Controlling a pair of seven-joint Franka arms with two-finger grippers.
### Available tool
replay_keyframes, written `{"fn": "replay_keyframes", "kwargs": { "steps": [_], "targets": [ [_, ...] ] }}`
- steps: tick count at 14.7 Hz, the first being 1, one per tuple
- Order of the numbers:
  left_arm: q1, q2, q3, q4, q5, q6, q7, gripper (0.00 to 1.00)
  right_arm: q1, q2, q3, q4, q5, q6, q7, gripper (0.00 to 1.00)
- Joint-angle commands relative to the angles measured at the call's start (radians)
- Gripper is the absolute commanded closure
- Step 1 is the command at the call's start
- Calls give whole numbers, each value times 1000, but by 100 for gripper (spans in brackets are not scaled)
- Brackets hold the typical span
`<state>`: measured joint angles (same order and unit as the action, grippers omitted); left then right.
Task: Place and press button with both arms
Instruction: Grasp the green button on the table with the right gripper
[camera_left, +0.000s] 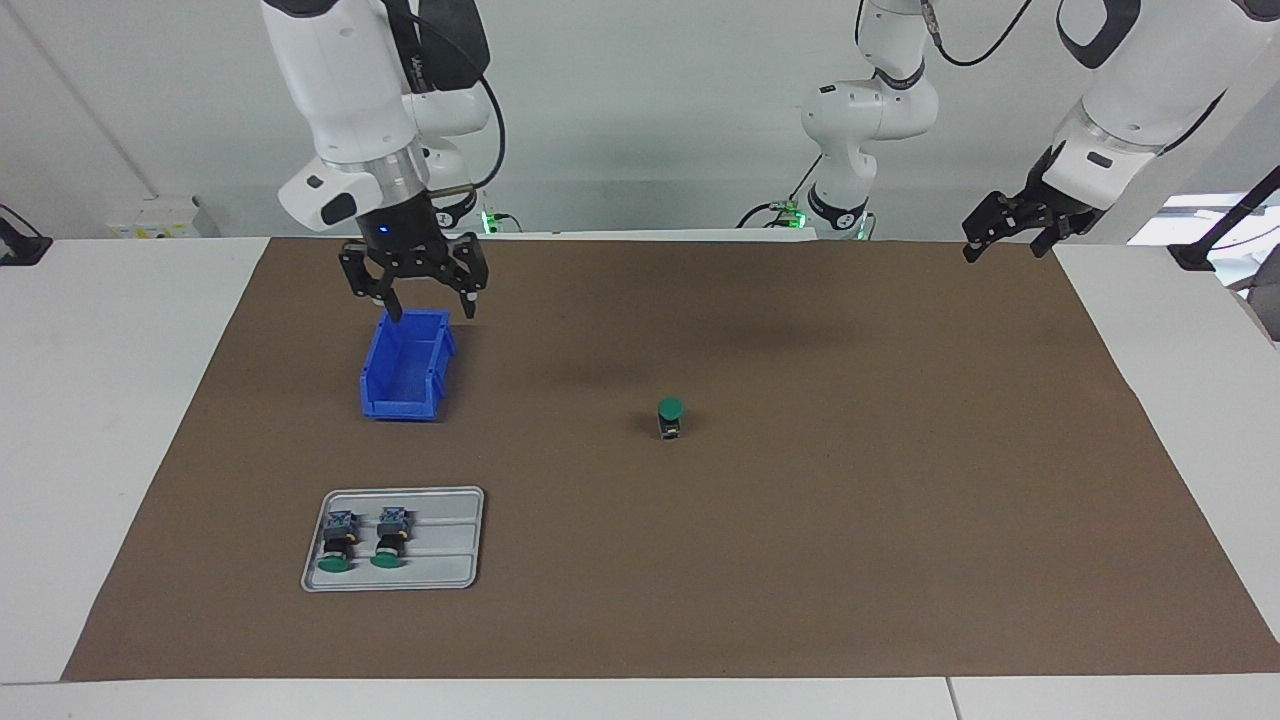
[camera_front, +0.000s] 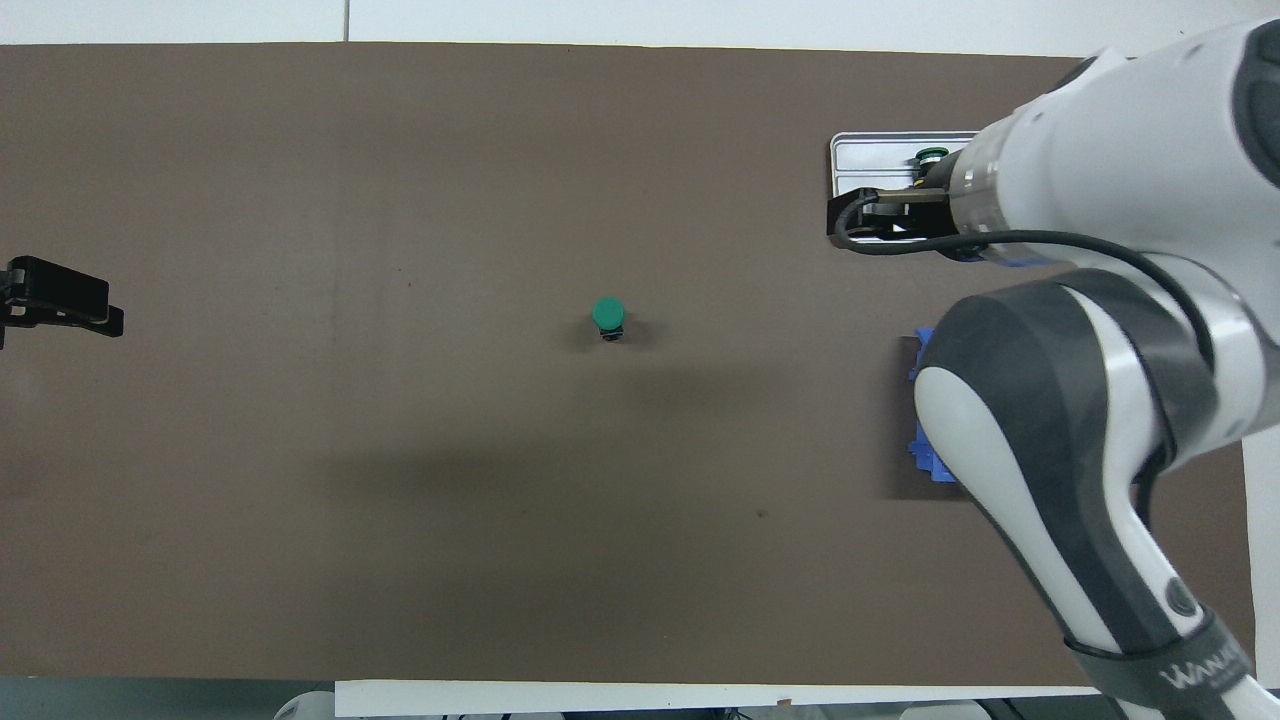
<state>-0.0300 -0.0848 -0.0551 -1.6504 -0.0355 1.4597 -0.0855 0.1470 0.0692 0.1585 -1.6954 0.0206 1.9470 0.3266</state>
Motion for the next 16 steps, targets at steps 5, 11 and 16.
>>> {"fn": "replay_keyframes", "kwargs": {
  "steps": [5,11,16],
  "targets": [
    [13,-20,1,-28,-12,7,7,0,129,156,1,8,9,214,132,9],
    [13,-20,1,-28,-12,7,7,0,252,260,1,19,-1,311,132,9],
    [13,-20,1,-28,-12,7,7,0,316,310,1,14,-7,374,137,11]
  ]
}}
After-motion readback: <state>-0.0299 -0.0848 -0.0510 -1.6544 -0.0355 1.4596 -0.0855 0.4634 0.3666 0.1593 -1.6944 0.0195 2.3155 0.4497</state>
